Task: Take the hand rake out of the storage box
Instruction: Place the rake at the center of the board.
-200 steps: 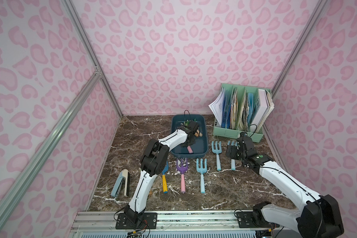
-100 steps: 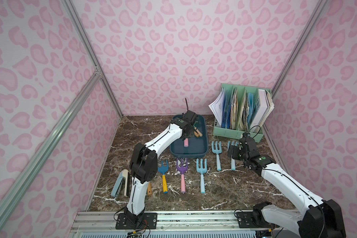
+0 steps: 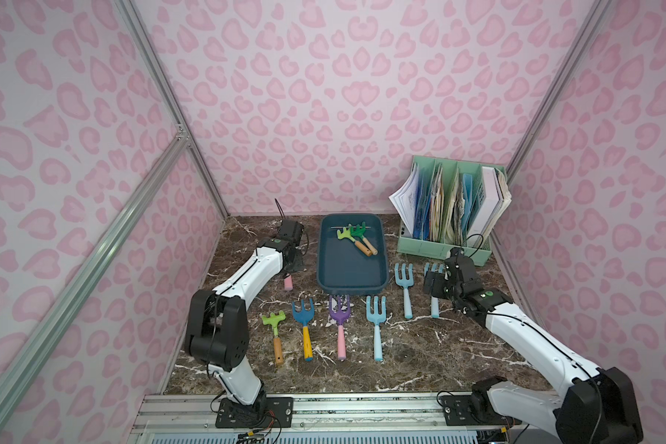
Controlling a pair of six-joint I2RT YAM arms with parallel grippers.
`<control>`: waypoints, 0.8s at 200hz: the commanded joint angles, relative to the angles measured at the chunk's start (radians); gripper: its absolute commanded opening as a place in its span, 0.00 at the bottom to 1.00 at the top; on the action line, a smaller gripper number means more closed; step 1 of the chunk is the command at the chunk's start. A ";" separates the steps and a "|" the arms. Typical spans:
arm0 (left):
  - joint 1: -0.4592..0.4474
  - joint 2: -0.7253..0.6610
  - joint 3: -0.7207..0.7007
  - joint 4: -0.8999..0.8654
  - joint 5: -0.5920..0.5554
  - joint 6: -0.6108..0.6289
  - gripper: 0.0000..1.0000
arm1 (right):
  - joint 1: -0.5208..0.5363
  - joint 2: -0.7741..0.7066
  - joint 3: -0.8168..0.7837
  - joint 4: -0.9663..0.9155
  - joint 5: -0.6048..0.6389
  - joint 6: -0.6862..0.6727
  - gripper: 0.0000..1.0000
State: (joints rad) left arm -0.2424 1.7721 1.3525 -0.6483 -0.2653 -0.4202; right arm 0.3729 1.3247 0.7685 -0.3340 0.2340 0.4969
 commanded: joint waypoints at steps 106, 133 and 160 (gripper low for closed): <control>0.042 0.439 0.359 -0.047 0.150 0.022 0.23 | -0.014 0.019 0.006 0.044 0.008 -0.001 0.98; 0.046 0.442 0.390 -0.100 0.142 -0.002 0.37 | -0.018 0.021 0.004 0.045 0.003 0.000 0.98; 0.045 0.403 0.391 -0.134 0.113 -0.020 0.59 | -0.022 0.023 0.002 0.052 -0.008 -0.002 0.98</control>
State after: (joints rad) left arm -0.1974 2.2078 1.7336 -0.7197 -0.1291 -0.4171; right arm 0.3534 1.3434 0.7700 -0.3332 0.2363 0.4965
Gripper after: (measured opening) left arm 0.513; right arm 0.983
